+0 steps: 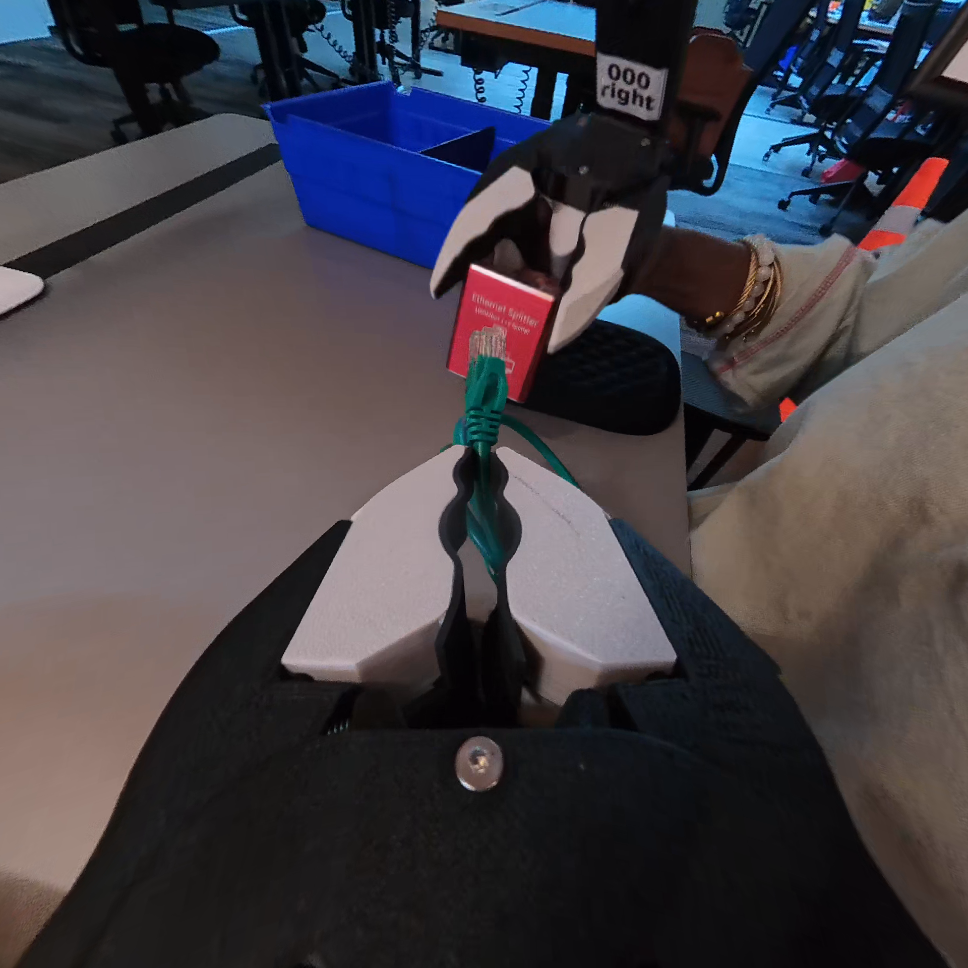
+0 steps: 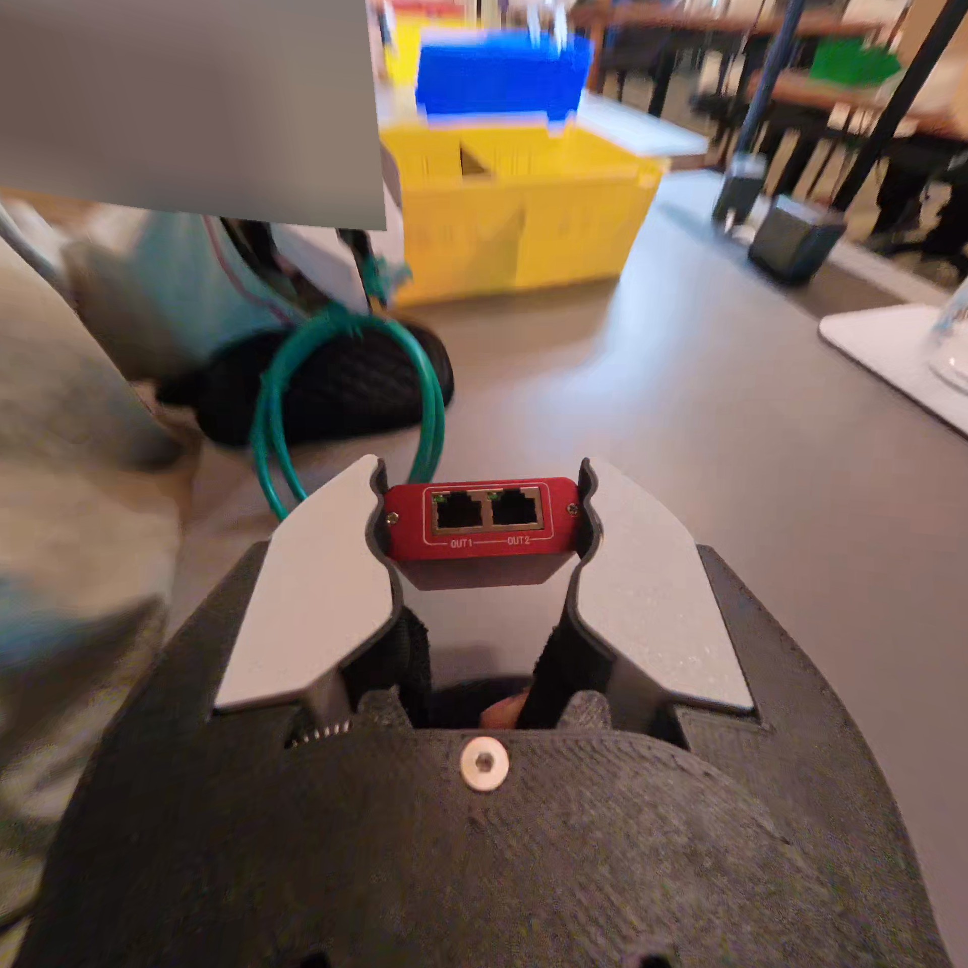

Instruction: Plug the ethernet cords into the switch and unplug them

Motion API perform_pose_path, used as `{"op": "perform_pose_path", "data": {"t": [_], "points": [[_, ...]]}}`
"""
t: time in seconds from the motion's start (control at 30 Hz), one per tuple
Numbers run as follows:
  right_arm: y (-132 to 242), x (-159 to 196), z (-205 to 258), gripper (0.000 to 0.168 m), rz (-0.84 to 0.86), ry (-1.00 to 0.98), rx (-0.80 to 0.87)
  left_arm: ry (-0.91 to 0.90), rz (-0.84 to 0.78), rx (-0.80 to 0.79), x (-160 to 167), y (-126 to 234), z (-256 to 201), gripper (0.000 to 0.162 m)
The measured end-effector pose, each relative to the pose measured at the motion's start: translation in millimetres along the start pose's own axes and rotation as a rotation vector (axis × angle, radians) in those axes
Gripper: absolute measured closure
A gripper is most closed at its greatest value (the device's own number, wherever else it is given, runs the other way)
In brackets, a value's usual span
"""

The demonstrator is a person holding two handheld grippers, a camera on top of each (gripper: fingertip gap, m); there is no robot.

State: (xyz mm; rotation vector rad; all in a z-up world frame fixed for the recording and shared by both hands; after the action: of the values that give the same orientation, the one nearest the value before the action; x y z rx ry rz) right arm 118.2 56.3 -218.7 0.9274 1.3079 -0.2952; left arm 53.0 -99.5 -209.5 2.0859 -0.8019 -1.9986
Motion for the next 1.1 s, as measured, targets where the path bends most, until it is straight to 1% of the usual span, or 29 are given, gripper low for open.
{"op": "perform_pose_path", "data": {"t": [0.1, 0.27, 0.33, 0.57, 0.67, 0.73, 0.77, 0.8, 0.9, 1.0, 1.1], "points": [[-10, 20, -3, 0.098, 0.260, 0.060, 0.021, -0.007, 0.001, -0.014, 1, 6, 0, 0.157], [-19, 36, -2, 0.098, 0.609, 0.108, -0.025, -0.013, -0.005, -0.011, 4, 6, 0, 0.157], [-21, 41, -1, 0.098, 0.712, 0.128, -0.054, -0.009, -0.015, -0.009, 4, 6, 0, 0.157], [-13, 48, -3, 0.097, 0.903, 0.089, -0.082, -0.019, -0.027, -0.007, 7, 8, 0, 0.157], [-13, 48, -3, 0.096, 0.984, 0.101, -0.088, -0.021, -0.034, -0.009, 7, 9, 1, 0.157], [-13, 49, -7, 0.070, 1.050, 0.103, -0.062, -0.022, -0.040, -0.011, 7, 10, 0, 0.157], [-13, 50, -6, 0.064, 1.081, 0.090, -0.071, -0.023, -0.043, -0.013, 8, 11, 0, 0.157], [-13, 52, -6, 0.061, 1.103, 0.077, -0.086, -0.024, -0.047, -0.014, 8, 11, 0, 0.157], [-16, 57, -6, 0.065, 1.147, 0.088, -0.103, -0.022, -0.056, -0.019, 9, 13, 1, 0.157], [-20, 60, -6, 0.074, 1.159, 0.081, -0.119, -0.017, -0.062, -0.021, 10, 15, 2, 0.157], [-20, 67, -5, 0.076, 1.202, 0.066, -0.130, -0.019, -0.066, -0.022, 11, 16, 2, 0.157]]}}
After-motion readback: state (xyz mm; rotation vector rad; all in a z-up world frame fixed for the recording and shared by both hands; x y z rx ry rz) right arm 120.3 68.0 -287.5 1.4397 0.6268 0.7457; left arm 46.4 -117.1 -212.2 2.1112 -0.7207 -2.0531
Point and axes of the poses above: each gripper's, where its closed fingertips meet, y back along the fingers, x out of its underside, z = x × y across the jaws, the point moved 4 cm from there along y, back along the fingers, and after that the axes turned 7 degrees about z, right-handed, at the moved point
